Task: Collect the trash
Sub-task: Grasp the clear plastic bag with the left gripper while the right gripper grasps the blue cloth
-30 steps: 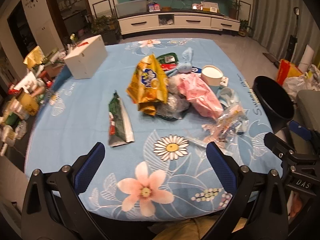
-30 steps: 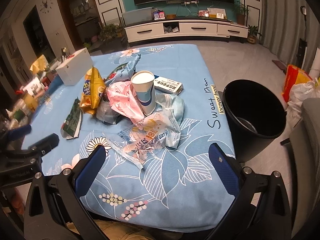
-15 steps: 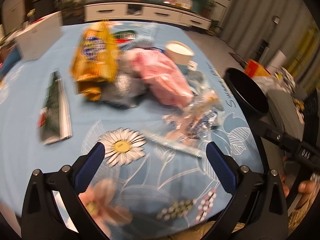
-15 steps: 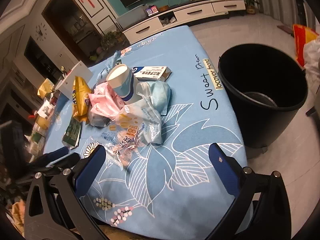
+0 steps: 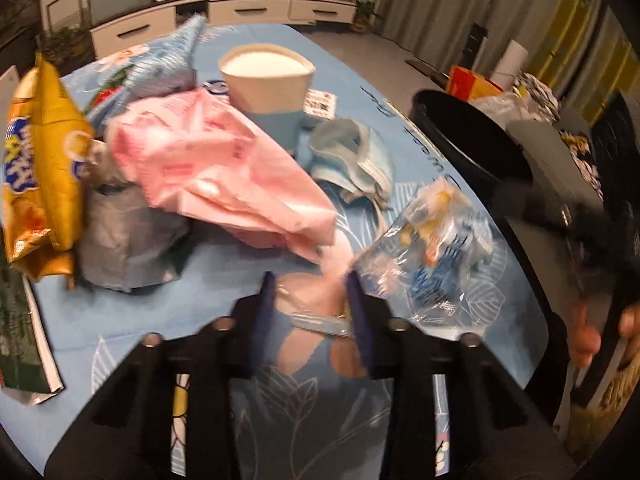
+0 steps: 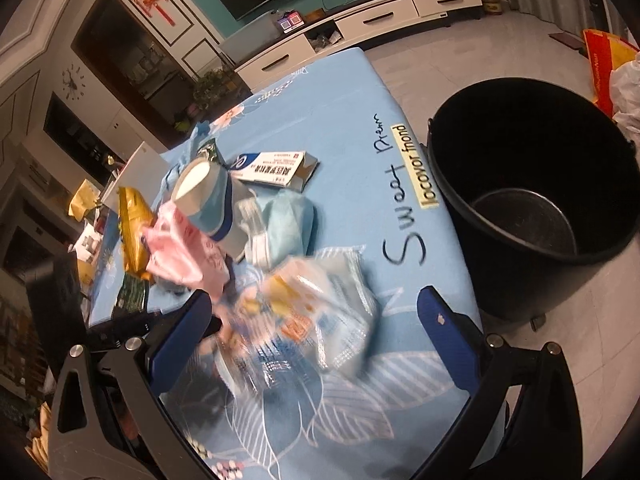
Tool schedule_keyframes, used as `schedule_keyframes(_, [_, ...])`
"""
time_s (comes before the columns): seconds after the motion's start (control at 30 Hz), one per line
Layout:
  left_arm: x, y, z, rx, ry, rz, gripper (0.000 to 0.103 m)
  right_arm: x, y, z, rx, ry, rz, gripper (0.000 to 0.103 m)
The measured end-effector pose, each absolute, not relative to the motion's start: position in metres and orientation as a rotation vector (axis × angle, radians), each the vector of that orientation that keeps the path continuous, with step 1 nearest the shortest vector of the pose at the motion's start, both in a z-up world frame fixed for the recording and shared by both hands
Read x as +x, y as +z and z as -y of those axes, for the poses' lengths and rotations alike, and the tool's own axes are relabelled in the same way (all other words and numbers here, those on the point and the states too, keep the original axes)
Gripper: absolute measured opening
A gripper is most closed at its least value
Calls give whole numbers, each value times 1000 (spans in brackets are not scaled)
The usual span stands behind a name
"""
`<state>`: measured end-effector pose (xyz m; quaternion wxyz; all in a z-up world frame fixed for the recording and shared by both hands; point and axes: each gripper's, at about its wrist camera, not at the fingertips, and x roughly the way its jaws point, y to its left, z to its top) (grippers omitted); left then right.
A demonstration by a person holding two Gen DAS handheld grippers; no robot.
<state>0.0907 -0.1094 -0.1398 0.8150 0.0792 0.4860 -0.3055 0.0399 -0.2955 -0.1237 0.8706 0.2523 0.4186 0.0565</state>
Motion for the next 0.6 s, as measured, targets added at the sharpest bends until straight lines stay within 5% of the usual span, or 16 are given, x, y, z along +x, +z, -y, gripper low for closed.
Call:
schedule_keyframes(0.17, [89, -151, 118, 151, -720, -1077, 18, 59, -126, 303, 533, 112, -886, 100])
schedule_keyframes(0.23, [86, -146, 119, 137, -775, -1075, 29, 60, -125, 305, 546, 119, -885, 100])
schedule_keyframes(0.3, [83, -139, 127, 168, -783, -1042, 66, 57, -125, 309, 557, 115, -880, 100])
schedule_keyframes(0.6, [84, -136, 199, 303, -920, -1036, 66, 44, -114, 335, 595, 69, -824, 100])
